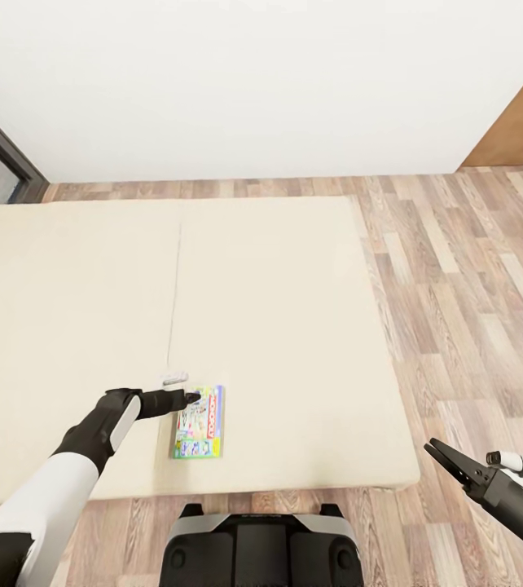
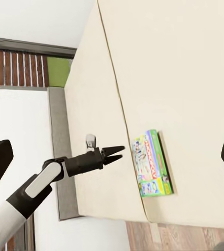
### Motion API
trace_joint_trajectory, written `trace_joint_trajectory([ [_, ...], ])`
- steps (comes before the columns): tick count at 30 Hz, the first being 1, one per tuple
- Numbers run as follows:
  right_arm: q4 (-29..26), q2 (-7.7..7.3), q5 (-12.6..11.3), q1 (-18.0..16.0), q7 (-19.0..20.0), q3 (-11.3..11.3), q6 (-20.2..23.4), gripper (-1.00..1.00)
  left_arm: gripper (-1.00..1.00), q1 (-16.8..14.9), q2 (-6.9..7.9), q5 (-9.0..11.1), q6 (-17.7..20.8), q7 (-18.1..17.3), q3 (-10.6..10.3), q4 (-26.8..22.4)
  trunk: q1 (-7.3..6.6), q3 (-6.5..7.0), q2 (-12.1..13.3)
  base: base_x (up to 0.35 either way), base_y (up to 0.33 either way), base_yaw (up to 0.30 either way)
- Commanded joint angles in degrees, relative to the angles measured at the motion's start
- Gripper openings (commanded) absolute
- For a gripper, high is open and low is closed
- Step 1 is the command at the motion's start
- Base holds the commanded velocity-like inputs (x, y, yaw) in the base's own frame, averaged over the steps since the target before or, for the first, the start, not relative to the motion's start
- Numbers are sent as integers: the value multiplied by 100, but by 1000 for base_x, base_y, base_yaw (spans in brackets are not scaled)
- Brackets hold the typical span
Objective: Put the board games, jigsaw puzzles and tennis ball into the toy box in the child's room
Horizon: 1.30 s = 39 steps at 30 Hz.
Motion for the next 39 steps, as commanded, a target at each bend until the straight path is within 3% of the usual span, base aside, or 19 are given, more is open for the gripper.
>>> trace_joint_trajectory([
  [1,-2,-1,-10,-2,8,-4,28,100,100,-3,-1,45,36,10,-10,-6,3,-16,-9,0,0,0],
  [16,-6,-1,-13,-2,69,-4,29,100,100,-11,-23,47,8,18,-18,-6,3,-156,-9,0,0,0],
  [28,-7,-28,4,13,1031,-87,17,100,100,-13,-14,47,-2,11,-19,-6,3,-268,-9,0,0,0],
  [39,-6,-59,7,113,1260,-155,4,100,100,-14,-10,47,-10,14,-19,-15,3,-371,-9,0,0,0],
])
